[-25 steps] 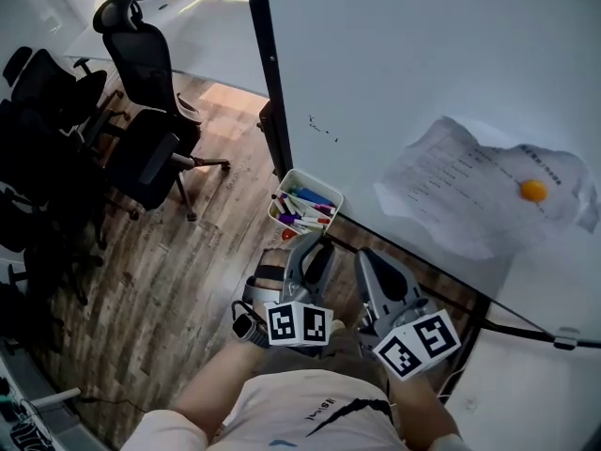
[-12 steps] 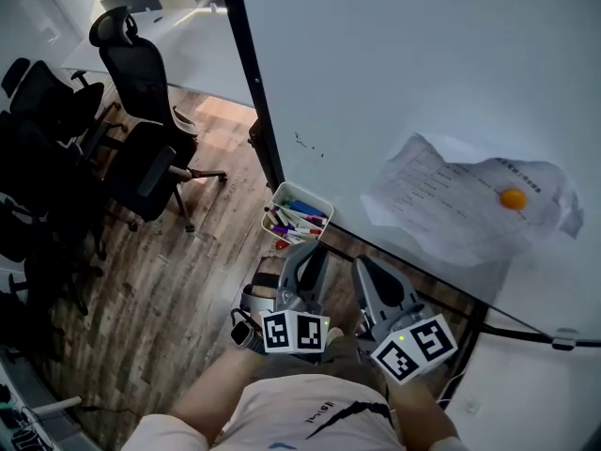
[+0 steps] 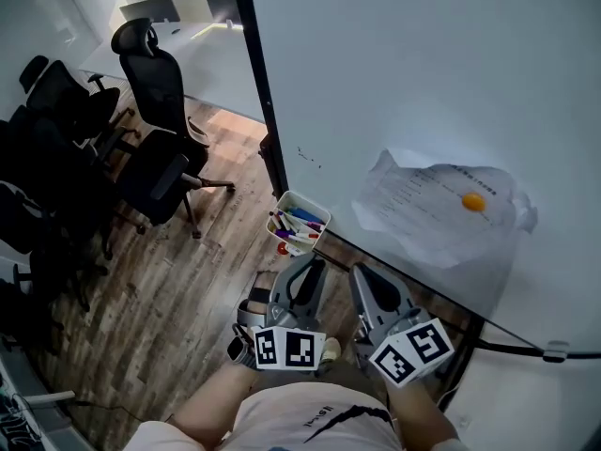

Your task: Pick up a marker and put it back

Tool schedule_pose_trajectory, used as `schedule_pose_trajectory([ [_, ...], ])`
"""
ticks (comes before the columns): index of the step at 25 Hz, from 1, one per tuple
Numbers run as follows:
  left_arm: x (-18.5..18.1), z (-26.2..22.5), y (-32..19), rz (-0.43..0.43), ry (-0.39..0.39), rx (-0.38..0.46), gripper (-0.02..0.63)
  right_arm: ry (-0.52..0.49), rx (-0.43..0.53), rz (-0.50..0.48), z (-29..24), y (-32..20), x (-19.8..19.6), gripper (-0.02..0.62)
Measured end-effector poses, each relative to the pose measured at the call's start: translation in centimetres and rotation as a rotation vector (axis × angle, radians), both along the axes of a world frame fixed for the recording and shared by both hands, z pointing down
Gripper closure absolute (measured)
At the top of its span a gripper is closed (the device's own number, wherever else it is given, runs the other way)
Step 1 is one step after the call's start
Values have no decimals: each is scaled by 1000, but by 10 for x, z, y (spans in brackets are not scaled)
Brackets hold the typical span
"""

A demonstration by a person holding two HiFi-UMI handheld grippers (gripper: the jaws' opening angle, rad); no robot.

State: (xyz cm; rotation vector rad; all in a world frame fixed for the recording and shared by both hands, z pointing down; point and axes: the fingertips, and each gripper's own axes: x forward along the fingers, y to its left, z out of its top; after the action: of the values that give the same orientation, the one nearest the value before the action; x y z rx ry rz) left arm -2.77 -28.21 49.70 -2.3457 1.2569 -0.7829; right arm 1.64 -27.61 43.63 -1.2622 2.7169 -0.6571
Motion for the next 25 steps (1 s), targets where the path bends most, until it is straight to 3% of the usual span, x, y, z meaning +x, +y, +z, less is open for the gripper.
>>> schedule_pose_trajectory([
  [14,-18,-114,49,-71,260,32,522,33,93,-111,-54,26,-7,592],
  [18,-23,-150,62,-81,289,43,522,45,121,-123,-73,32,-4,592],
  [25,-22,-191,81,-89,463,58,522,69,170,-140,-98,46,1,592],
])
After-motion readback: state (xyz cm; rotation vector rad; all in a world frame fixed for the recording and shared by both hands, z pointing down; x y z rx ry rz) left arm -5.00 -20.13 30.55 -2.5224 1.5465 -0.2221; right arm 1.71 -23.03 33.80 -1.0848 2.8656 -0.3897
